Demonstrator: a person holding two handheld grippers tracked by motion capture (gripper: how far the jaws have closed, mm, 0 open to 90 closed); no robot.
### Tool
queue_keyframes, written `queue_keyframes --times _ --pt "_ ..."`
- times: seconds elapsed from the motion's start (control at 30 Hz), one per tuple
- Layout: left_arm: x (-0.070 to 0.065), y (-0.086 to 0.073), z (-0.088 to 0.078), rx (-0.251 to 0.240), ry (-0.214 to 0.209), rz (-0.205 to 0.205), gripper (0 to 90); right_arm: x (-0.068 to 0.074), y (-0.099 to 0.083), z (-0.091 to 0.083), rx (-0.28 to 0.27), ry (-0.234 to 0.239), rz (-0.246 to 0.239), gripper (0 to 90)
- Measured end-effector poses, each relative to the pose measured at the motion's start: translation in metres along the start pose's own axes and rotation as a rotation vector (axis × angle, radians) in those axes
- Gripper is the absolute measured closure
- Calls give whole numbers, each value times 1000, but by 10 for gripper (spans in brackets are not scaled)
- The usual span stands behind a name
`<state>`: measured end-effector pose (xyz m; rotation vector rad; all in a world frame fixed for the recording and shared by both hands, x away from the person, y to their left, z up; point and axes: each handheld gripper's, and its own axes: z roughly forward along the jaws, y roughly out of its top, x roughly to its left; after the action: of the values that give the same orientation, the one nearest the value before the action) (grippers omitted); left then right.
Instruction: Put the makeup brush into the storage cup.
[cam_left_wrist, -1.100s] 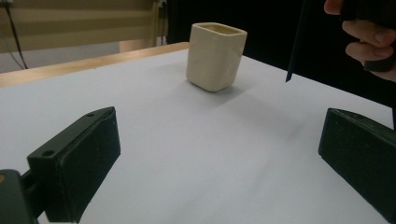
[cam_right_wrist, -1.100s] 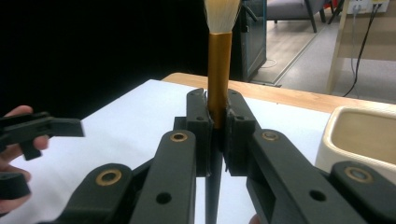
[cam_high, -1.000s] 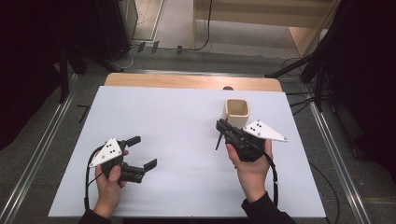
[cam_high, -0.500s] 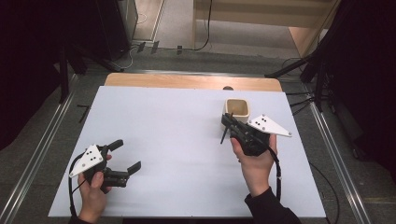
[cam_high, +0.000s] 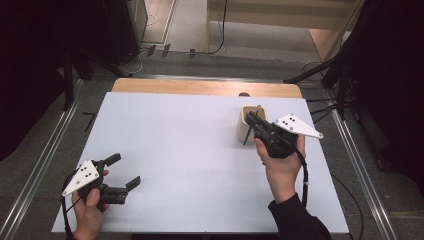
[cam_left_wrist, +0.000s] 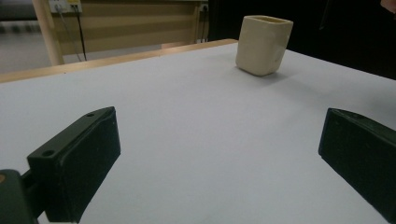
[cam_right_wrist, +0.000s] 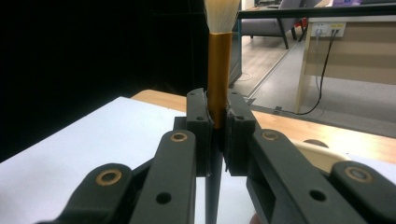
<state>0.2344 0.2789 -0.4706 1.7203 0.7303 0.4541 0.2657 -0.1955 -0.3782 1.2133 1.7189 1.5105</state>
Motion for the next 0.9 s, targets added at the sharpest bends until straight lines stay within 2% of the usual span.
queue_keyframes --times 0.27,0.73,0.9 --pt "2 -3 -5 3 10 -1 0 -7 11 1 -13 -25 -18 843" --pt "2 -5 -4 13 11 2 0 -28 22 7 -33 -72 -7 843" --pt "2 -4 -5 11 12 2 0 -32 25 11 -36 -88 -30 843"
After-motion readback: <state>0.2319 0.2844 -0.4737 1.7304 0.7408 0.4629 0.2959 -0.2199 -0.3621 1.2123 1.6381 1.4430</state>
